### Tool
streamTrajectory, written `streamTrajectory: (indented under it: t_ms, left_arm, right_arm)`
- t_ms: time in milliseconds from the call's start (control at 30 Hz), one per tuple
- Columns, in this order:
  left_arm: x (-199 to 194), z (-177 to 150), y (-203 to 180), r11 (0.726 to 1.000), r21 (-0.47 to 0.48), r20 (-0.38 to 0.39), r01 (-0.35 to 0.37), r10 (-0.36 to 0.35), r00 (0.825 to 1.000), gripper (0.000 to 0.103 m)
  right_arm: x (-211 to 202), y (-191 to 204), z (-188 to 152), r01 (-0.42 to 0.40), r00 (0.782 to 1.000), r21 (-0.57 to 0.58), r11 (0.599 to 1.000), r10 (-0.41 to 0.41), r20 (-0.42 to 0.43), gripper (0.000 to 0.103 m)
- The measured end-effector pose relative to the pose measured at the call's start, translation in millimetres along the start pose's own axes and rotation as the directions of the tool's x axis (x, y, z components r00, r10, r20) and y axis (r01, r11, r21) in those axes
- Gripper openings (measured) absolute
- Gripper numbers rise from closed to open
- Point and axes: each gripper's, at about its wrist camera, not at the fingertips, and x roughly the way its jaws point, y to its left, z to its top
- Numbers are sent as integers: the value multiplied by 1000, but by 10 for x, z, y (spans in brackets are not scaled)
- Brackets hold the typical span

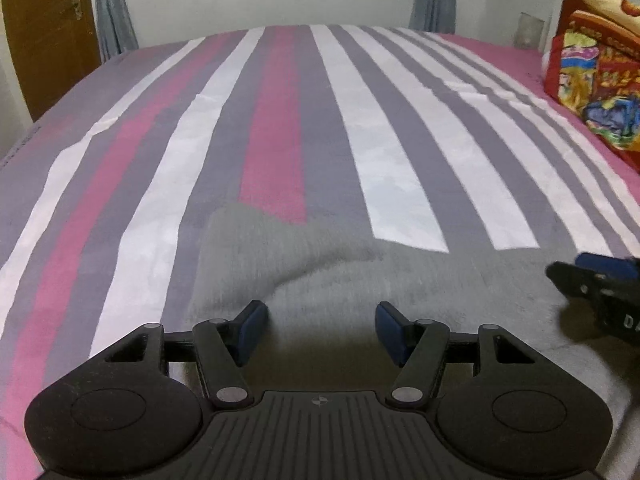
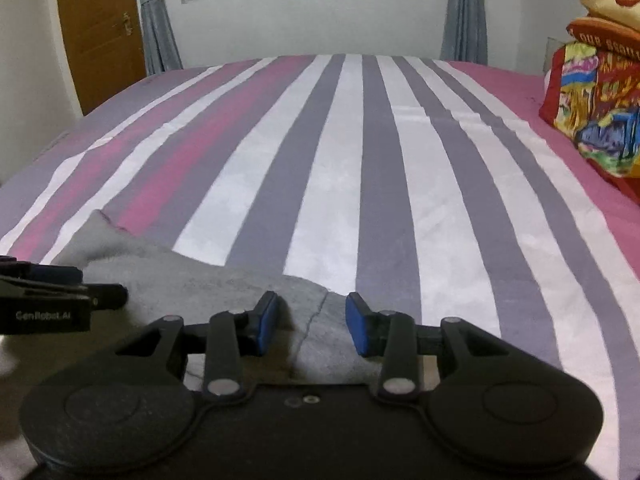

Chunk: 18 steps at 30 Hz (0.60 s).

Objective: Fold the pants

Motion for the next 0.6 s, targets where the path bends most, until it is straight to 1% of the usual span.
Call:
streamTrajectory:
  t_ms: [133, 233, 333, 433, 533, 600]
  left_arm:
    - [45, -35, -24, 1000, -2, 6, -15, 15, 1000, 62]
    - [-37, -88, -24, 1000, -5, 17, -19, 19, 1000, 62]
    - [-157, -161, -34, 1000, 7, 26, -21, 20, 999, 62]
    - [-285, -292, -48, 1000, 24, 26, -19, 19, 999, 62]
    - [-403, -444, -54, 999, 32, 34, -21, 19, 999, 62]
    - [-479, -516, -53, 999, 29, 33, -16, 15, 999, 62]
  right_arm:
    - [56, -62, -18, -7, 1000, 32, 999, 7, 0, 37]
    - [7, -44, -39, -9, 1000, 32, 999, 8, 8, 37]
    - [-53, -67, -7, -21, 1000, 51, 999, 21, -7, 38]
    - [-178, -75, -10, -26, 1000, 43, 999, 27, -7, 38]
    - [-384, -20, -84, -29, 999, 21, 999, 29, 22, 42]
    - [-553, 36, -185, -28, 998, 4, 1000, 28, 57, 42]
